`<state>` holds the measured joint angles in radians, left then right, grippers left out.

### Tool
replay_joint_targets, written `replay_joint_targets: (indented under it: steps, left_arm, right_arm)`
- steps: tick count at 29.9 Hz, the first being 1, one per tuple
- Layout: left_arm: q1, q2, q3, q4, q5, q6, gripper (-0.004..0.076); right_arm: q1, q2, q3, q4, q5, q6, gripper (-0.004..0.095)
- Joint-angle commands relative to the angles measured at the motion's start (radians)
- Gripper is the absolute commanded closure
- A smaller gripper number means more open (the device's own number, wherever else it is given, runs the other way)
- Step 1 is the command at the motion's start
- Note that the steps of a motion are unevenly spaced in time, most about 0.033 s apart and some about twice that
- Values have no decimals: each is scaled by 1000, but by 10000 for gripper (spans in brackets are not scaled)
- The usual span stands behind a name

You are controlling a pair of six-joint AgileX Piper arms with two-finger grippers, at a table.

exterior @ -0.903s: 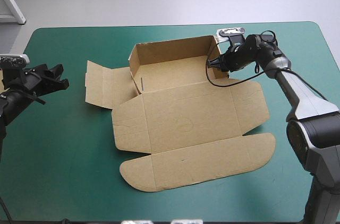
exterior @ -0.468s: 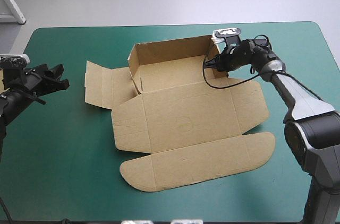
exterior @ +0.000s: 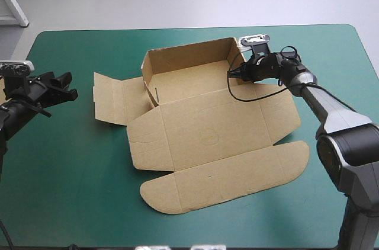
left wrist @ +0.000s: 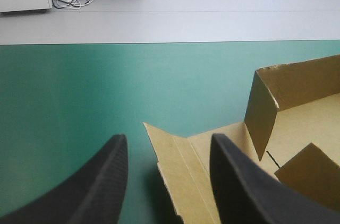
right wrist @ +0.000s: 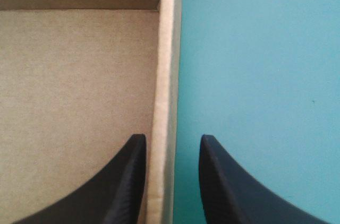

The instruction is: Fold the box

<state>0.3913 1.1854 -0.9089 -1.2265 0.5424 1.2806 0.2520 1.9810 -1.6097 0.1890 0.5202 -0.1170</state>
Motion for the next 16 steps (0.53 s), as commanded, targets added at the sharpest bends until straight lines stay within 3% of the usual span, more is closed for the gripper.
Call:
replay_joint_targets:
  steps: [1,9,12,14,16]
  left_arm:
    - [-10,-22,-27,-39,0,0,375]
    - [-53,-22,-27,11,0,0,375]
    - [-65,-22,-27,9,3,0,375]
    - [-76,-22,-27,9,7,0,375]
    - [-85,-22,-27,9,10,0,375]
  right_arm:
    - [0,-50,-21,3,-49,-11,581]
    - [0,-50,-23,53,-11,-66,598]
    - [0,-50,-25,53,8,-69,763]
    - [0,-52,-30,46,20,-70,933]
    - [0,-60,-32,44,23,-68,905]
